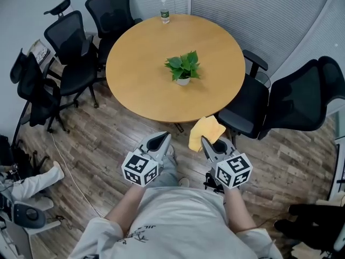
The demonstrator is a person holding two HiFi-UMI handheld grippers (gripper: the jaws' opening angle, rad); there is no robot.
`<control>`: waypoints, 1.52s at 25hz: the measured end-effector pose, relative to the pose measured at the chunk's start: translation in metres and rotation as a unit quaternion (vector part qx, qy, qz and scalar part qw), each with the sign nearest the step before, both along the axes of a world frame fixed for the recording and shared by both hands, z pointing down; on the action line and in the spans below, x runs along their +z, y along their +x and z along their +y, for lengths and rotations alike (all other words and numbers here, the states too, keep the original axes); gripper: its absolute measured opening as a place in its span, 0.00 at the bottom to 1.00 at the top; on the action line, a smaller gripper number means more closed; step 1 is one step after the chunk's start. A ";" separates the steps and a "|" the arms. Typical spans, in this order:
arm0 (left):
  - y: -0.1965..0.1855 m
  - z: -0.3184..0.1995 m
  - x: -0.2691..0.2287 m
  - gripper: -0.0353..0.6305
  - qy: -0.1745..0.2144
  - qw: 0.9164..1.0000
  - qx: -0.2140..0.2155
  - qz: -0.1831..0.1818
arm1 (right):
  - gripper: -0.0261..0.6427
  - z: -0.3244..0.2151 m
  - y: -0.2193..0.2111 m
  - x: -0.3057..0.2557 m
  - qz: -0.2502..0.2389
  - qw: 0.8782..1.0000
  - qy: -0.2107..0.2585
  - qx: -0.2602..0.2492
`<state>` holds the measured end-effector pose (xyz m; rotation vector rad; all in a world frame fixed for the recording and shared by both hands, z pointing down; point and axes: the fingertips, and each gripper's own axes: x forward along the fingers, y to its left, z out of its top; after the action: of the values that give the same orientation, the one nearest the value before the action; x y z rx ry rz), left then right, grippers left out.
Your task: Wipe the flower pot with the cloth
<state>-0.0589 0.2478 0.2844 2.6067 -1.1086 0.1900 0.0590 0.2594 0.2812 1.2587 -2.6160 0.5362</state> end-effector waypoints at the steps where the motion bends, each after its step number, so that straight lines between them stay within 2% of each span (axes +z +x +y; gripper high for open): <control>1: 0.001 -0.009 0.001 0.07 0.000 1.000 0.002 0.001 | 0.11 -0.008 0.000 0.001 0.001 1.000 -0.001 0.001; 8: 0.002 -0.090 -0.008 0.07 0.010 1.000 0.022 0.000 | 0.11 -0.081 0.000 -0.008 0.012 1.000 0.007 0.015; 20: -0.004 -0.196 -0.008 0.07 0.003 0.997 0.073 -0.004 | 0.11 -0.178 0.004 -0.009 0.015 0.997 -0.003 0.075; 29: -0.004 -0.252 -0.006 0.07 -0.001 0.995 0.094 0.011 | 0.11 -0.213 0.019 -0.019 0.040 0.993 -0.011 0.113; 34: 0.002 -0.261 -0.001 0.07 -0.008 0.996 0.083 0.022 | 0.11 -0.222 0.034 -0.014 0.046 0.992 -0.023 0.116; 38: -0.004 -0.266 0.001 0.07 -0.012 0.998 0.054 0.019 | 0.12 -0.238 0.042 -0.009 0.045 0.993 -0.026 0.102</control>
<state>-0.0629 -0.0178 0.2853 2.6393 -0.9474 0.1740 0.1012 0.0211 0.2726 1.5062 -2.3984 0.5623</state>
